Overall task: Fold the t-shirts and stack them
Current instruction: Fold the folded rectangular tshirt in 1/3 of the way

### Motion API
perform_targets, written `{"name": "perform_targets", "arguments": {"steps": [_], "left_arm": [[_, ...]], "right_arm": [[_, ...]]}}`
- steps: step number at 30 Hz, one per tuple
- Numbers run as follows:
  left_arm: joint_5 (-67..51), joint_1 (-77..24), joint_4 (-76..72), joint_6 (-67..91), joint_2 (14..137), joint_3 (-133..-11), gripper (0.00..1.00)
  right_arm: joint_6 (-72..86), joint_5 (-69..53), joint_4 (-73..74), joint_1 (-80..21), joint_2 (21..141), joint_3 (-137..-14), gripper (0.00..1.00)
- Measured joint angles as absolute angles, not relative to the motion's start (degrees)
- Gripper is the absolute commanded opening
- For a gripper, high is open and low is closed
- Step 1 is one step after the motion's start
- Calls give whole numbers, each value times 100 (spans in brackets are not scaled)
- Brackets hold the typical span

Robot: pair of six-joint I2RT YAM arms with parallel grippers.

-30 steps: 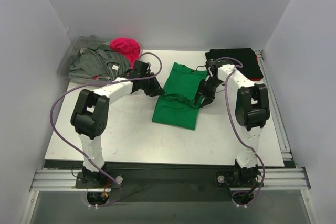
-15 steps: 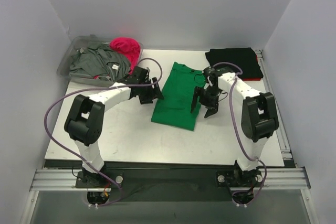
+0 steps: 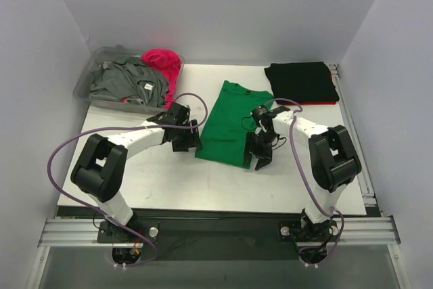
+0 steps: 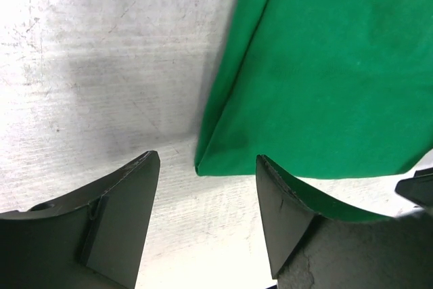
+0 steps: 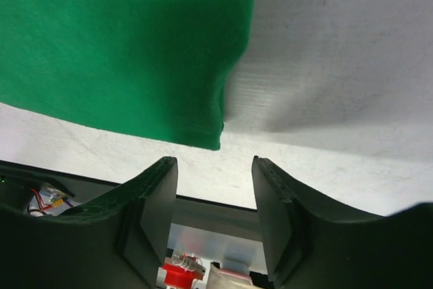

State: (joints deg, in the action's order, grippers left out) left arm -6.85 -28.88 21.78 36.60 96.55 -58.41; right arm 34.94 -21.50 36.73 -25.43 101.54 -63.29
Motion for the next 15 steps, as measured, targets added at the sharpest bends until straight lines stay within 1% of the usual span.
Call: {"name": "perform_targets", "arguments": {"steps": [11, 15], "left_arm": [[-714, -2877, 2206, 3568, 9655, -5782, 69], [-718, -2877, 2211, 3522, 9662, -5782, 66]], "right_arm": [[3592, -2036, 3214, -2644, 10309, -6320, 34], [3612, -1975, 3100, -2714, 10464, -6252, 31]]}}
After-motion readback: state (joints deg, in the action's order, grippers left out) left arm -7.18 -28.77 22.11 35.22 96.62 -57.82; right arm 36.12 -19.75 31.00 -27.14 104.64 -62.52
